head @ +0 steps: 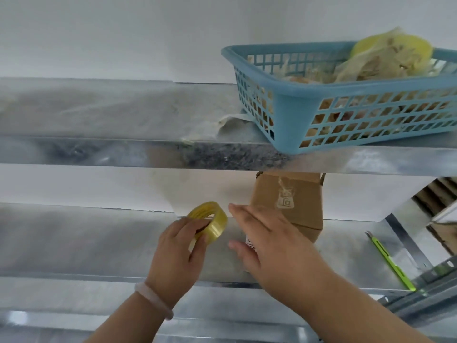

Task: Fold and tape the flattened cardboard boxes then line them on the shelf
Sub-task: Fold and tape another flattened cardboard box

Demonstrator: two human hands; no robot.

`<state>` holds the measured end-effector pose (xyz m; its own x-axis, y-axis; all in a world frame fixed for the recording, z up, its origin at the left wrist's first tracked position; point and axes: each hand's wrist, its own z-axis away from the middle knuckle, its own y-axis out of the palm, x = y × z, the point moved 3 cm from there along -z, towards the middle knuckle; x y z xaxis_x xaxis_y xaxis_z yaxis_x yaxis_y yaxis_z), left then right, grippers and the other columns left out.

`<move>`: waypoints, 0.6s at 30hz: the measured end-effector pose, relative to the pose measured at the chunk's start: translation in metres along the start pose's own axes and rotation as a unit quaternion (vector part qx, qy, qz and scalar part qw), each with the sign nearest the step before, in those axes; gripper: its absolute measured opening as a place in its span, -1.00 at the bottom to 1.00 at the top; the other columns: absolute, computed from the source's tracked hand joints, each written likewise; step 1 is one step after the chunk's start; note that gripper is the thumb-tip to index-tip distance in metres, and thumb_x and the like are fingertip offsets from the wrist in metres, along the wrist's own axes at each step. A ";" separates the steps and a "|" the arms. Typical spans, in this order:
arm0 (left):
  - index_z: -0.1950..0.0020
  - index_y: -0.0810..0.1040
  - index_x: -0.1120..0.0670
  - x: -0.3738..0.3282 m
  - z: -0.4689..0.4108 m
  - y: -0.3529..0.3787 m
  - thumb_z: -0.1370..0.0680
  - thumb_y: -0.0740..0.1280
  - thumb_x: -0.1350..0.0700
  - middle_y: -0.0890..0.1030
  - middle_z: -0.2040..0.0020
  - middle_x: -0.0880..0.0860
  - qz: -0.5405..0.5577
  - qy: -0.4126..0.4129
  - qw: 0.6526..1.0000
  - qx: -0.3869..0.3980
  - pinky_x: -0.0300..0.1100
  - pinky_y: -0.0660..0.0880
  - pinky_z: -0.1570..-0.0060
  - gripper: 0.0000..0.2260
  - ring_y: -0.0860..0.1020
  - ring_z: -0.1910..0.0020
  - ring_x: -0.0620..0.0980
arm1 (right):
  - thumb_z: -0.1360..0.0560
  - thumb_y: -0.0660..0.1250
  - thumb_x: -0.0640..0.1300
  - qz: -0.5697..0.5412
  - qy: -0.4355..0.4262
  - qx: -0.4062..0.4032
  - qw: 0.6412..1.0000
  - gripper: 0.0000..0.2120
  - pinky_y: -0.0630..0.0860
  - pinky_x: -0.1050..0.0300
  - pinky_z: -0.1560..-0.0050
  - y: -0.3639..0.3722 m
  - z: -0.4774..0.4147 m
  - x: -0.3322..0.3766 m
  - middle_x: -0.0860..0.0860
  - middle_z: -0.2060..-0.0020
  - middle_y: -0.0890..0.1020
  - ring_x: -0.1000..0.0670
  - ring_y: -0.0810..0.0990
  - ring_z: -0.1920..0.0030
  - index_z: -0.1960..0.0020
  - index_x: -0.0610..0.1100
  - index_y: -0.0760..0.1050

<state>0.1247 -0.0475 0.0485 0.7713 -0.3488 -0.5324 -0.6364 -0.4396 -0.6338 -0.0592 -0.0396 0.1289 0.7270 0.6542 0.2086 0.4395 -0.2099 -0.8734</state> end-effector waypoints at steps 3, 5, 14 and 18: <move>-0.13 0.55 0.03 -0.019 -0.009 -0.017 -0.54 0.24 0.06 0.52 -0.01 -0.18 0.001 0.052 0.998 -0.019 -0.16 0.47 -0.02 -0.79 0.50 0.04 -0.14 | -0.63 0.10 0.14 -0.004 0.066 0.105 0.992 -0.45 0.39 0.10 -0.31 0.007 -0.026 0.008 0.04 -0.38 0.39 -0.01 0.40 -0.34 -0.55 -0.04 0.15; -0.15 0.52 -0.01 -0.024 -0.010 -0.025 -0.54 0.24 0.07 0.54 -0.02 -0.14 -0.002 0.068 0.998 -0.017 -0.10 0.49 -0.02 -0.80 0.50 0.02 -0.12 | -0.63 0.13 0.10 0.011 0.060 0.102 0.993 -0.55 0.48 0.07 -0.16 0.010 -0.033 0.010 0.00 -0.27 0.48 -0.05 0.51 -0.20 -0.46 -0.04 0.31; -0.18 0.55 0.03 -0.025 -0.018 -0.041 -0.56 0.19 0.00 0.57 0.05 -0.06 -0.070 0.102 0.992 0.031 -0.19 0.47 0.05 -0.74 0.49 0.10 -0.11 | -0.61 0.21 0.07 -0.030 0.094 0.041 0.994 -0.75 0.50 0.08 0.09 0.011 -0.033 0.006 0.02 0.13 0.56 0.00 0.56 0.14 0.01 -0.07 0.56; -0.06 0.58 0.00 -0.022 -0.024 -0.043 -0.55 0.16 -0.14 0.58 0.17 -0.10 -0.083 0.089 0.989 0.082 -0.21 0.46 0.26 -0.70 0.53 0.24 -0.09 | -0.56 0.32 0.01 -0.139 0.160 0.037 0.977 -0.89 0.45 0.27 0.20 0.004 -0.029 0.007 0.11 0.22 0.56 0.12 0.53 0.20 0.10 0.00 0.54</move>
<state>0.1352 -0.0405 0.1007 0.8465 -0.4291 -0.3151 -0.4826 -0.3685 -0.7946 -0.0368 -0.0566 0.1396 0.7183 0.4155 0.5581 0.6122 0.0037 -0.7907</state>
